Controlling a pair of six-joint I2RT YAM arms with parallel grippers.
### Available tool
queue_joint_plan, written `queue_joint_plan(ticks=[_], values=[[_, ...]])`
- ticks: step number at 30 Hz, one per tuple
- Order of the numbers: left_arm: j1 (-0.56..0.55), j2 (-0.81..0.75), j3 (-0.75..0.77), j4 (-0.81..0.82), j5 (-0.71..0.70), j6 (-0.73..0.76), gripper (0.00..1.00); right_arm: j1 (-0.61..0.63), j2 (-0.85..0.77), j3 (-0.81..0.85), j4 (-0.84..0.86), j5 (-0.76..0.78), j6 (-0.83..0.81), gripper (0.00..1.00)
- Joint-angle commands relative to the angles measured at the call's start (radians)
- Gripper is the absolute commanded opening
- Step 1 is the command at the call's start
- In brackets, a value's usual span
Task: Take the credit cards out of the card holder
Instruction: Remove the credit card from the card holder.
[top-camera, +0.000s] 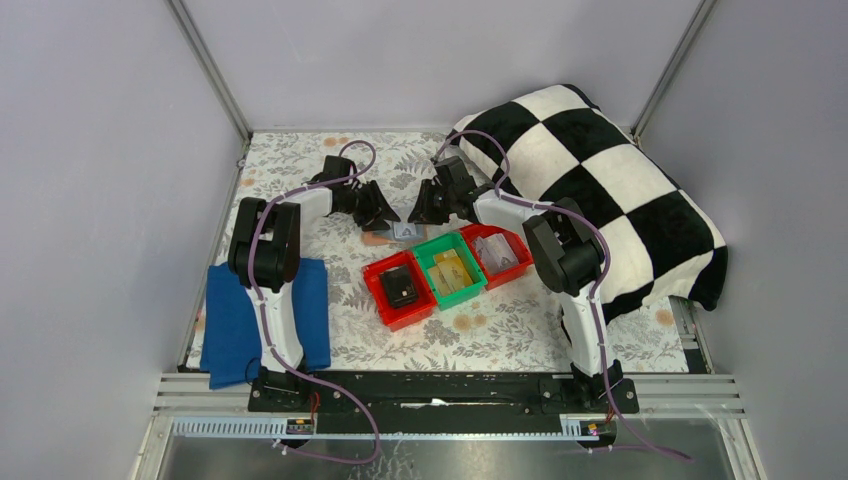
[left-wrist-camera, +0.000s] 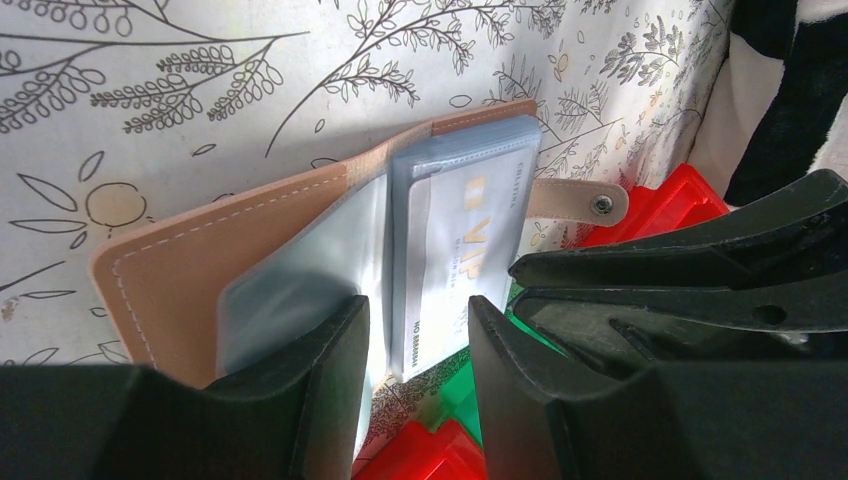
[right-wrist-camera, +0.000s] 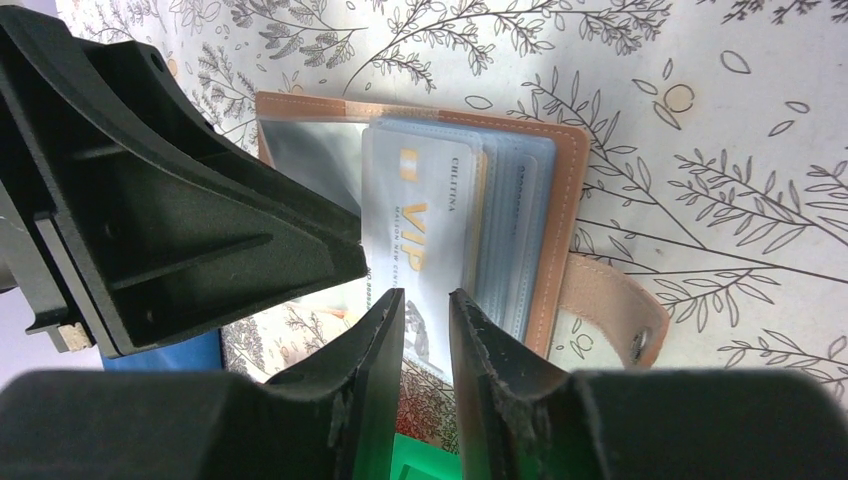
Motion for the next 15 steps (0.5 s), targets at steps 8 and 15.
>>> queue_joint_plan(ticks=[8,15], values=[[0.006,-0.045,-0.013,0.018,0.007,0.006,0.45,-0.007,-0.044,-0.012,-0.025,0.044,-0.013,0.32],[0.005,-0.046,-0.012,0.018,0.008,0.007,0.45,-0.012,-0.045,-0.02,-0.026,0.049,-0.017,0.32]])
